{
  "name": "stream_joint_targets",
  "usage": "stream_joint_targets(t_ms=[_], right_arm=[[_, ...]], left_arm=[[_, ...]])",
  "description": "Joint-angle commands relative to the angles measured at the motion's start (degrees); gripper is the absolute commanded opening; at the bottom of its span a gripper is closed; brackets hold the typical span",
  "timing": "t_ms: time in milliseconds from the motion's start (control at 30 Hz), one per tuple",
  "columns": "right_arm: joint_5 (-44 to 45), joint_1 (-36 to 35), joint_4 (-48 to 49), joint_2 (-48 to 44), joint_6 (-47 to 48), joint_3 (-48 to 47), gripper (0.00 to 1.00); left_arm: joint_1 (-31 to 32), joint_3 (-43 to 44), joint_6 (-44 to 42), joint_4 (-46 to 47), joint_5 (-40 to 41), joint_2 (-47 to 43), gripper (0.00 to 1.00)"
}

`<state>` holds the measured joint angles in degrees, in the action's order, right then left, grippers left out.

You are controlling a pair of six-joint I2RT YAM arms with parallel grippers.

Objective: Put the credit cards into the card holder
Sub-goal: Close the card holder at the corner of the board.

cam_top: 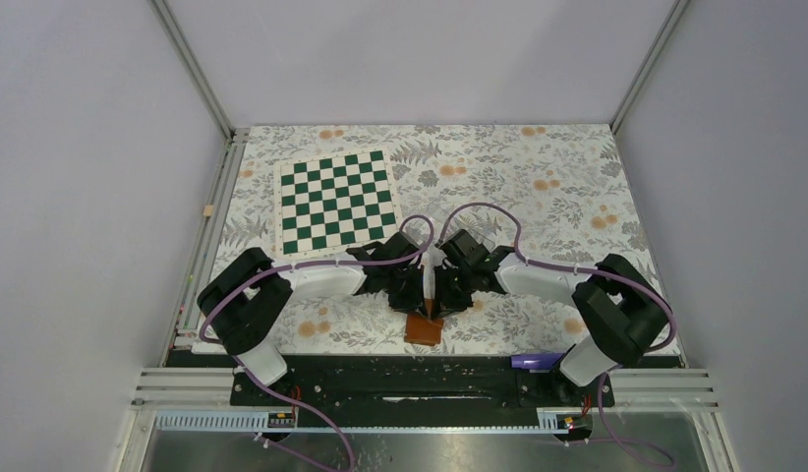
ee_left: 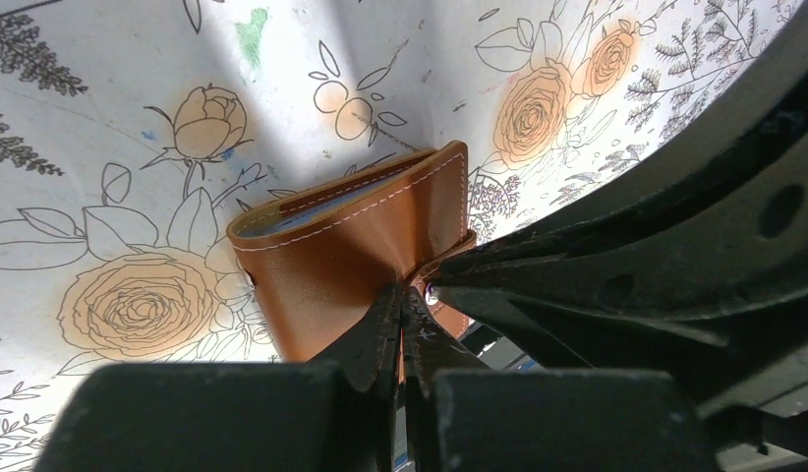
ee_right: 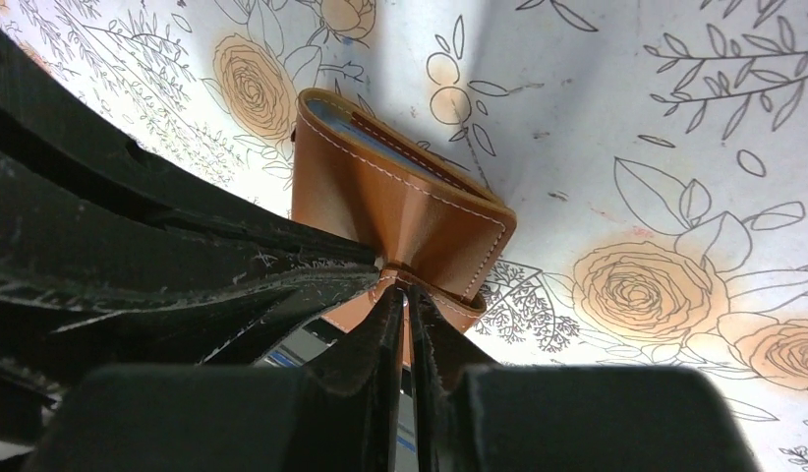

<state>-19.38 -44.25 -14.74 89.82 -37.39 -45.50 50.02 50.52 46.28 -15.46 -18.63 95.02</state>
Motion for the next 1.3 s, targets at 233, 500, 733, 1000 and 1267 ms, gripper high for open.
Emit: stream_joint_targets(t_ms=[233,500,733,1000,1267], right_arm=[[-1.2,-2.17,0.98,3.9,-0.4,-1.61,0.12],[1.99,-4.72,-1.5,4.79,0.64,-1.87,0.12],[10.31,-9.44,-7.15,5.65,0.61,-3.5,0.09],[15.38,-10.95,-9.86,5.8,0.42,-4.6,0.08],[13.46,-10.95,-8.5,6.35,0.26,-4.69,0.09]], left_arm=[[0.77,2.2,-1.11,-0.97,2.32,0.47,0.0],[1.32,2.4,-0.85,-0.9,2.36,1.24,0.0],[1.34,1.41,0.5,0.97,1.95,1.08,0.0],[-0.23,-1.92,3.08,4.97,0.08,-2.12,0.0],[-0.67,-5.86,5.7,6.8,-1.54,-4.09,0.18]])
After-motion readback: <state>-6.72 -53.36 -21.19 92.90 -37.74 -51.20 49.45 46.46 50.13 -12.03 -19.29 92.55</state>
